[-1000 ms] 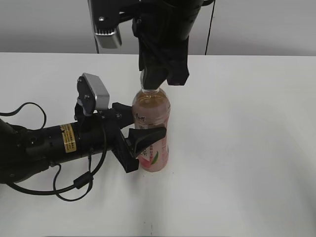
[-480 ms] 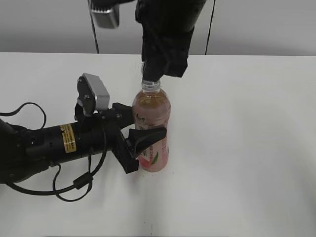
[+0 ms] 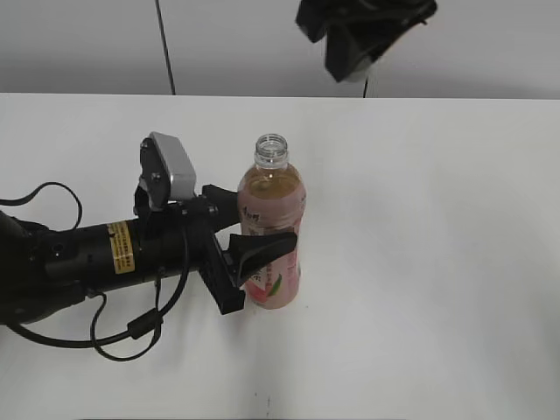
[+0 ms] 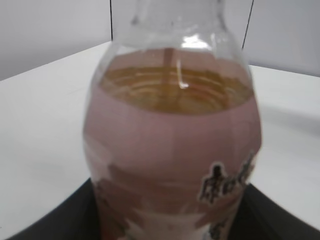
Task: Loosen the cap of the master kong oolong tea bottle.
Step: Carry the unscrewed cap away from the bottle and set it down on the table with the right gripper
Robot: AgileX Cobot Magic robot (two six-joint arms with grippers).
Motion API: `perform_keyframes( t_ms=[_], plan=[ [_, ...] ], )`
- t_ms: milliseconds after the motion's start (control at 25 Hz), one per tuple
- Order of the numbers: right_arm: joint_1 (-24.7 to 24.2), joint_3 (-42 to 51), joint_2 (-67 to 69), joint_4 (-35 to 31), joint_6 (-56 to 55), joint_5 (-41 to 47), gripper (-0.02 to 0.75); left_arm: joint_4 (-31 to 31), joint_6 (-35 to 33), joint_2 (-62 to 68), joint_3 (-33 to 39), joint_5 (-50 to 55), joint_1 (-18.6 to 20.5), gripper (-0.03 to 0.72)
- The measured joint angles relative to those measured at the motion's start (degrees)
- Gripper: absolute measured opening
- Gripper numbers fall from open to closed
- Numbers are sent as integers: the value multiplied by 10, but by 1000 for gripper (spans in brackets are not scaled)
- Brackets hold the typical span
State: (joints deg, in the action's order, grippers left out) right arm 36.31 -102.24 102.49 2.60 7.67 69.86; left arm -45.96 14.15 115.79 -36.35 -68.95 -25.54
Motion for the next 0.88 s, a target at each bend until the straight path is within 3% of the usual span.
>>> perform_keyframes(
  t_ms=[200, 480, 680, 880],
  plan=[
    [-65, 63, -6, 2, -77, 0, 271, -14, 0, 0, 0, -2, 1, 389],
    [-118, 255, -6, 4, -98, -4, 271, -20, 0, 0, 0, -3, 1, 389],
    [-143, 384, -6, 5, -113, -98, 271, -20, 0, 0, 0, -3, 1, 389],
    [-152, 448, 7, 6, -123, -198, 271, -21, 0, 0, 0, -3, 1, 389]
  ],
)
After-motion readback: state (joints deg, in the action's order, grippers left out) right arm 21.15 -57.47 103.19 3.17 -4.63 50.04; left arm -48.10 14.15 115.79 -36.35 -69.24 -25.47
